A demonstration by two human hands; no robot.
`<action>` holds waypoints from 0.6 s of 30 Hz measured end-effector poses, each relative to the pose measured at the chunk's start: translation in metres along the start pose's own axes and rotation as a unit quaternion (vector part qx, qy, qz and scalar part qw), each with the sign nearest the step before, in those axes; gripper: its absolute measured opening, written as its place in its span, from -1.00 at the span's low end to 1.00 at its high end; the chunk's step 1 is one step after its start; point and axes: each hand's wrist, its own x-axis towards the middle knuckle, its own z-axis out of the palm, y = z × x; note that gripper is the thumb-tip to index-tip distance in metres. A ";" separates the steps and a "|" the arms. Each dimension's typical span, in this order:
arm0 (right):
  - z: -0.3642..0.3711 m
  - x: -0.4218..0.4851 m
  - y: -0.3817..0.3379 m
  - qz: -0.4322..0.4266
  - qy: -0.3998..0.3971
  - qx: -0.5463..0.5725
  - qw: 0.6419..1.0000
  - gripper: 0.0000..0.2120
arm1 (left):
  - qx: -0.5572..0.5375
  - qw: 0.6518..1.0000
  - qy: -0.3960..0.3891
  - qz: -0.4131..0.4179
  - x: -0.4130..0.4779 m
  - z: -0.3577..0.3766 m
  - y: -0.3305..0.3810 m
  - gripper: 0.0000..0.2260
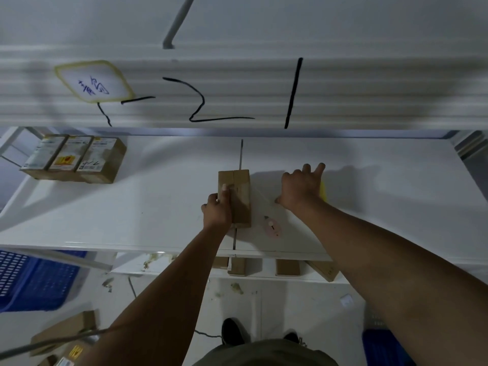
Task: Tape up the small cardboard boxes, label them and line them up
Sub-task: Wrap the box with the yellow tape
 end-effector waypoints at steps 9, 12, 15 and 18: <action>0.014 -0.046 -0.019 -0.235 0.229 0.132 0.935 -0.81 | 0.010 1.000 -0.010 0.017 0.007 -0.002 -0.006 -0.28; 0.028 -0.061 -0.031 -0.182 0.156 0.131 0.962 -0.79 | 0.014 1.000 -0.015 0.022 0.009 -0.003 -0.007 -0.26; 0.036 -0.071 -0.032 -0.107 0.109 0.108 0.982 -0.82 | 0.012 1.000 -0.009 0.022 0.009 -0.002 -0.008 -0.26; 0.052 -0.077 -0.030 -0.080 0.024 0.145 0.986 -0.72 | 0.009 1.000 -0.005 0.025 0.007 -0.002 -0.007 -0.27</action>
